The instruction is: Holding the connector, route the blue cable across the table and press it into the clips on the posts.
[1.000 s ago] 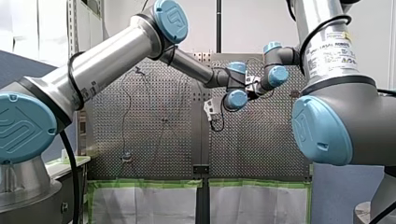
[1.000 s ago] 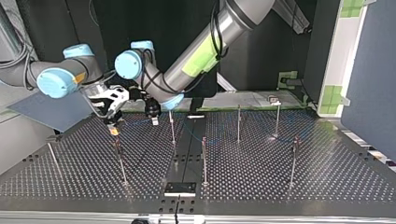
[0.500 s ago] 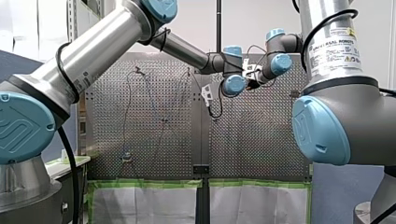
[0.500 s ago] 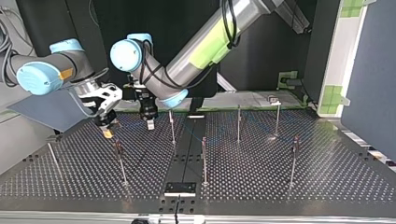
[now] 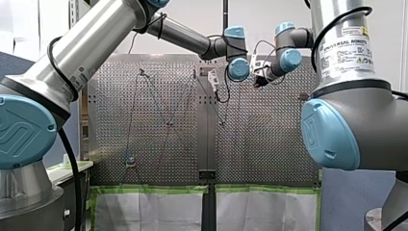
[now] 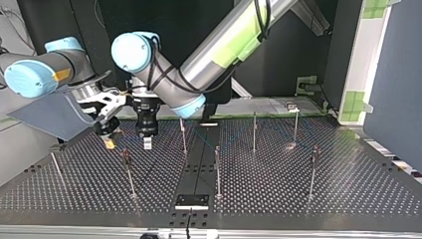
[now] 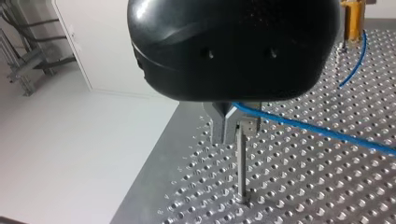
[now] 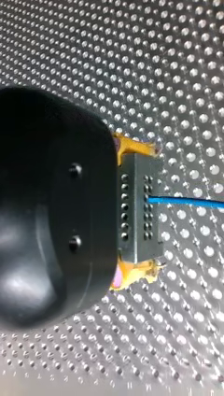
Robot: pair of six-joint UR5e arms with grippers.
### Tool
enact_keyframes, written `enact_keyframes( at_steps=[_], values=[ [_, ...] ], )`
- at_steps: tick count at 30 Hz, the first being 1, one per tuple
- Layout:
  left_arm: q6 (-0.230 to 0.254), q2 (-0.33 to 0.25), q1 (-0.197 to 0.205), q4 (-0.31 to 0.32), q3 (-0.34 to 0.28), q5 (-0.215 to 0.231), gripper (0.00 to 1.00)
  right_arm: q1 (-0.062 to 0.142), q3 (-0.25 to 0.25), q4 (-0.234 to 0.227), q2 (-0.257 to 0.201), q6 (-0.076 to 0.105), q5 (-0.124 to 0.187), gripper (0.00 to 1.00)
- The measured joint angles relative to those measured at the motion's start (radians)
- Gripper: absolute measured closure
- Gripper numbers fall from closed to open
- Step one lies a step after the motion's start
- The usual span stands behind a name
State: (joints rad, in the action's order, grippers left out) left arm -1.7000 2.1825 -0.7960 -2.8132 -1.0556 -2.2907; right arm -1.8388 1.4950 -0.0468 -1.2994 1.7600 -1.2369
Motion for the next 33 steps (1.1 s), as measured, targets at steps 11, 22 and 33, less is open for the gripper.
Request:
enact_keyframes(
  at_steps=[11, 22, 33],
  values=[
    [-0.009, 0.045, 0.036, 0.008, 0.000, 0.090, 1.00, 0.014, -0.025, 0.012, -0.023, 0.005, 0.010, 1.00],
    [-0.015, 0.052, 0.062, 0.079, 0.000, 0.168, 1.00, 0.035, -0.054, 0.021, -0.020, 0.007, 0.013, 1.00],
    [-0.033, 0.054, 0.097, 0.116, -0.001, 0.258, 1.00, 0.053, -0.086, 0.025, 0.002, 0.008, 0.035, 1.00]
  ],
)
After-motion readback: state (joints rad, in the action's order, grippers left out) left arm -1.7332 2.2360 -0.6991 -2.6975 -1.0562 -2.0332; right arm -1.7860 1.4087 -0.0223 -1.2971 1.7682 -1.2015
